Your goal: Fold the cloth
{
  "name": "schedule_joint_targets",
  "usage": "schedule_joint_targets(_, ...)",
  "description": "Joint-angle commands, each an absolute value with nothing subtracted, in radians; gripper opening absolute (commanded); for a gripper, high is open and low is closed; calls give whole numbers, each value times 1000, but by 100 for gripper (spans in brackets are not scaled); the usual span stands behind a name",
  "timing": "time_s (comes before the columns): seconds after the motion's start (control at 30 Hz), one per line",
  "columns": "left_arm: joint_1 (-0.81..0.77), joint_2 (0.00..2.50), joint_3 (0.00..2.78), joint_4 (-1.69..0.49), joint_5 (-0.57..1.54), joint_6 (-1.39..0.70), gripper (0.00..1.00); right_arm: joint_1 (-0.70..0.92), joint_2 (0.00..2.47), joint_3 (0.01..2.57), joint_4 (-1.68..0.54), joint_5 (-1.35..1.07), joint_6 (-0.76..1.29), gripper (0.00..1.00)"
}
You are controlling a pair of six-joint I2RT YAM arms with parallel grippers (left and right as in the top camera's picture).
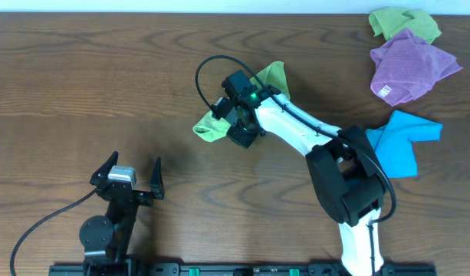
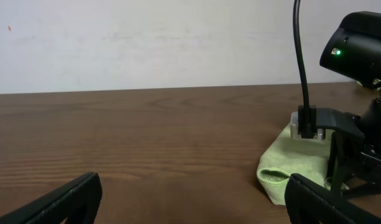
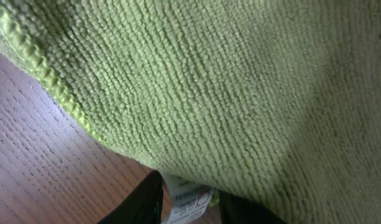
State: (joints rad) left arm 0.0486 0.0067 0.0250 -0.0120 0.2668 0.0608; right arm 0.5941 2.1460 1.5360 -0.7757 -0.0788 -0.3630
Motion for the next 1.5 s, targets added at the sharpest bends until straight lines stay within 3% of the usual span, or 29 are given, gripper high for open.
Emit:
schedule_joint_targets(0.0,45,5,5,-47,304,75,95,606,2162,1544,-769,-87,-364,29)
schedule_joint_targets(0.1,45,5,5,-47,304,75,96,606,2162,1542,-765,-87,-364,24)
schedule_joint_targets(0.27,45,5,5,-48,304,75,96,606,2162,1541,-744,-86,-364,1)
schedule_joint_targets(0.67,45,5,5,-47,304,75,96,603,2155,1775,-789,-67,-356,1)
schedule_joint_targets(1.07,45,5,5,-47,304,75,96,601,2155,1943,-613,-64,-356,1)
schedule_joint_targets(1.47,45,5,5,-47,304,75,95,662,2154,2245,-780,-64,-413,1)
